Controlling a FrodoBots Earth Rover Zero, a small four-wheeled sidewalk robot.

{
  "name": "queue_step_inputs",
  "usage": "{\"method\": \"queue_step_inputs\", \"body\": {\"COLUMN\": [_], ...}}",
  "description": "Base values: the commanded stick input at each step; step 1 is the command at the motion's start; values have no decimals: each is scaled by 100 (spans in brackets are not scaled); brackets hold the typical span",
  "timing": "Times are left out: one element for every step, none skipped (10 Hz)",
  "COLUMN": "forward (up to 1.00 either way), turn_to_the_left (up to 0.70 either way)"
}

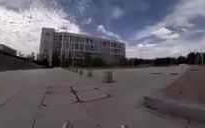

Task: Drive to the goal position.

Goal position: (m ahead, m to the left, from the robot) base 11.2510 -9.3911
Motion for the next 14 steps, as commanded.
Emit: {"method": "queue_step_inputs", "body": {"forward": [100, 100, 100, 100, 100, 100, 100, 100, 100, 100, 100, 100, 100, 100], "turn_to_the_left": [0, 0, 0, 0, 0, 0, -7, -34, -40, -40, -40, -40, -40, -40]}}
